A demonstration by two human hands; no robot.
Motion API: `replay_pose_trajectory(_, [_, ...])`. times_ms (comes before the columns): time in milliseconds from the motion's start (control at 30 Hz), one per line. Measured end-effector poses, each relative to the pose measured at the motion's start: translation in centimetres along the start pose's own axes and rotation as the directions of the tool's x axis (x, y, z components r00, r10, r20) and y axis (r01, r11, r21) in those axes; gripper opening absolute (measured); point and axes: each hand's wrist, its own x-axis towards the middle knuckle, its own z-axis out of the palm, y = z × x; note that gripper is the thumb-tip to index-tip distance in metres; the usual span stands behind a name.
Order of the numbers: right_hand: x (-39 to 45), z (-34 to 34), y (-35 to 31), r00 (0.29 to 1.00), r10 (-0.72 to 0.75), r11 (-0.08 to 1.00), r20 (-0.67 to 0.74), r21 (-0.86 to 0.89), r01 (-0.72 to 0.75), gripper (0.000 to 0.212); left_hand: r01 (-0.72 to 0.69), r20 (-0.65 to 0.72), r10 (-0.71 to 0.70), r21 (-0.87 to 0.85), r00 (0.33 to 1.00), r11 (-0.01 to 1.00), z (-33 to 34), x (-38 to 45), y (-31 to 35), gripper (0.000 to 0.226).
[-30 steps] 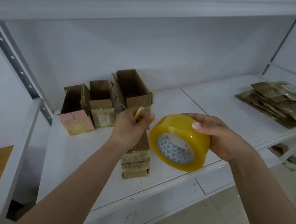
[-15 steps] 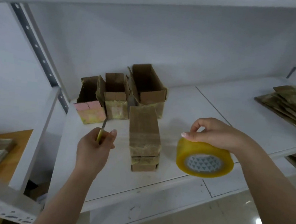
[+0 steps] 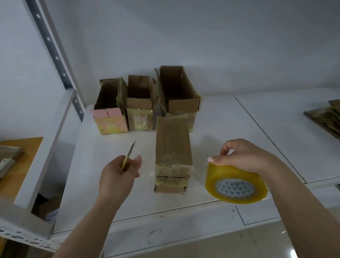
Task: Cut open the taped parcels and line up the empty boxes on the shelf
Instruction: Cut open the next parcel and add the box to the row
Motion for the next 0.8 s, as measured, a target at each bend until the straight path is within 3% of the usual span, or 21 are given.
replay_pose_trajectory(200, [1.8,3.5,-0.6,0.999,0.0,0.998,0.04,-0.069,0.003,0.04,0.211,0.217,-0.174,-0.159,0.961,0.965,3.3,-0.3,-1.1,0.039])
replay_pose_trajectory(367, [2.0,4.5,-1.0,0.998,-0.013,1.0,0.063,-0.026,0.015,0.039,0.511,0.39,-0.428,-0.139,0.815,0.848,5.0,-1.5,-3.6,0.06])
replay_pose_trajectory(467, [2.0,4.4,-0.8,0.998,-0.005,1.0,0.065,-0.025,0.007,0.04,0.519,0.39,-0.425,-0.176,0.817,0.836,5.1,-1.3,-3.7,0.056])
replay_pose_trajectory(567, [1.6,4.4,-0.8,0.997,0.004,1.0,0.072,-0.027,-0.002,0.041,0.345,0.216,-0.306,-0.176,0.927,0.922,2.8,0.6,-2.2,0.04])
replay_pose_trajectory(667, [1.0,4.7,-1.0,0.995,0.016,1.0,0.101,-0.01,-0.015,0.042,-0.001,0.061,-0.002,0.05,0.998,0.999,0.7,2.3,1.9,0.045])
replay_pose_trajectory(733, [0.7,4.9,-1.3,0.989,0.008,1.0,0.149,-0.004,-0.007,0.042,-0.219,0.124,0.199,0.173,0.972,0.96,0.8,2.7,5.7,0.041])
replay_pose_trajectory(800, [0.6,5.1,-1.6,0.983,0.004,1.0,0.182,0.008,-0.005,0.045,-0.376,0.294,0.303,0.236,0.906,0.896,2.4,2.3,8.6,0.038])
